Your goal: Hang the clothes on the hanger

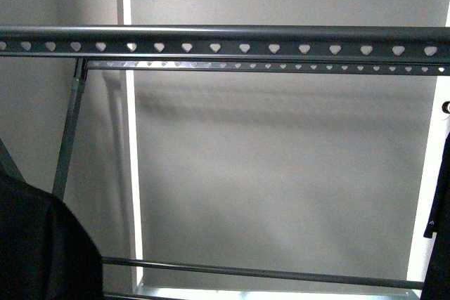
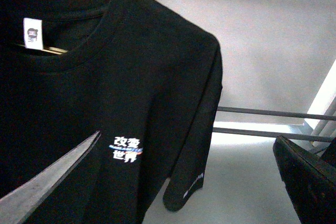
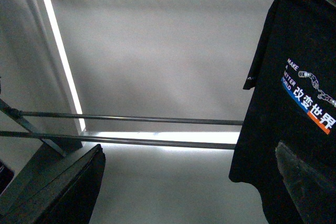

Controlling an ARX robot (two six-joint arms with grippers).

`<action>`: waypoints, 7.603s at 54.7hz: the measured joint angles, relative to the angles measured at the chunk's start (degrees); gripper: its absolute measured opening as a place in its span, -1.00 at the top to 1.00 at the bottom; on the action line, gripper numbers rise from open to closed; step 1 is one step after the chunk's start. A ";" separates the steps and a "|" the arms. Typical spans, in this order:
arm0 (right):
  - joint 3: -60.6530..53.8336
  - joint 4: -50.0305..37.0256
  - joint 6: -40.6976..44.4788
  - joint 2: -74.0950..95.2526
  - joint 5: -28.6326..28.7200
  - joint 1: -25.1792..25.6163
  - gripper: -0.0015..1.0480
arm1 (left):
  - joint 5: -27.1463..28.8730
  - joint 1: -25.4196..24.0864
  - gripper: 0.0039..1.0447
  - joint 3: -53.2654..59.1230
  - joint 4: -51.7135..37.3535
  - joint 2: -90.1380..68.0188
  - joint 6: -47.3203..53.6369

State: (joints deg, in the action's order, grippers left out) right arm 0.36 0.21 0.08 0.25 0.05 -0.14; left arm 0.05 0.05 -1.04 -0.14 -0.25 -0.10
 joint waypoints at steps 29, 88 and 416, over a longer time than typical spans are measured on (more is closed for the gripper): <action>0.00 0.00 0.00 0.00 -0.07 0.02 -0.86 | -15.12 -0.59 -0.88 -8.28 -13.14 -23.71 3.63; 0.00 0.00 0.00 0.00 0.02 0.02 -0.86 | 6.43 -3.13 0.16 -60.81 -6.84 -88.15 -39.71; 64.76 26.53 78.49 81.20 28.85 10.25 0.92 | -40.72 14.36 -0.81 -87.38 31.26 -91.12 76.37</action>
State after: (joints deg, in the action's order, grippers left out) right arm 65.12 26.74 78.56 81.45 28.91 10.11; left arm -40.66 14.41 -88.42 31.11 -91.37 76.27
